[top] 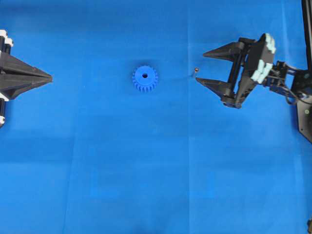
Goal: Insert the shaft placed at a random location into the center hole of the small gear at another random location.
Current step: 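Close the right gripper on the silver shaft, holding it upright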
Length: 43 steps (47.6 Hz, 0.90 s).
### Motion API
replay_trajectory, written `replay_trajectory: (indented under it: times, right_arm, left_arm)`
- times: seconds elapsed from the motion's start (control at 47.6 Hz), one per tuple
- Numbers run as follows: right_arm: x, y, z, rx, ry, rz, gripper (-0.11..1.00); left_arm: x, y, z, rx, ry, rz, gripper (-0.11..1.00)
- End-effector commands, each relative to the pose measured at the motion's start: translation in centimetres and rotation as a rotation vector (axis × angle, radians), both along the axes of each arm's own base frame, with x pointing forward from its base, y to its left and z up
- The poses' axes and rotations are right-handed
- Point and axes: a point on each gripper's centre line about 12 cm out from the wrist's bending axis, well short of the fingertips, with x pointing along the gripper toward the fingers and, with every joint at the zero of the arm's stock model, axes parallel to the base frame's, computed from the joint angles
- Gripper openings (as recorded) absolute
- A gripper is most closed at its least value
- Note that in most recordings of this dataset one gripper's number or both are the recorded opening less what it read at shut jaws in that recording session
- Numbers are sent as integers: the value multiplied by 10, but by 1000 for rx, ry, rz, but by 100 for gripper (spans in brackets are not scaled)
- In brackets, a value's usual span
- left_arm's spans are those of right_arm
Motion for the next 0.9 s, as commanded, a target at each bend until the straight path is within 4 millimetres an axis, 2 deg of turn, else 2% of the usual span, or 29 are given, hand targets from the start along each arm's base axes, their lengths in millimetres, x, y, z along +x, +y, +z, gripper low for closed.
replay_trajectory:
  times: [0.0,0.336,0.483,0.546,0.777,0.819,0.882]
  right_arm:
    - [8,-4,-3,-4,-14,-16,72]
    - [14,-9,-26,19,48,-51,71]
    - [15,-8,-28,22,57,-50,65]
    - [14,-8,-28,19,55,-48,59]
    - [15,-7,-28,14,55,-37,8]
    - [15,-7,-28,12,55,-35,3]
    - [15,-7,-28,12,54,-35,3]
  left_arm:
    - [1,0,4,3,-17,0,2]
    - [1,0,3,3,-15,-2,2]
    - [1,0,3,2,-14,0,2]
    - [1,0,3,3,-14,0,2]
    - [1,0,3,3,-14,0,2]
    - [1,0,3,3,-12,-2,2]
    - [1,0,3,2,-12,0,2]
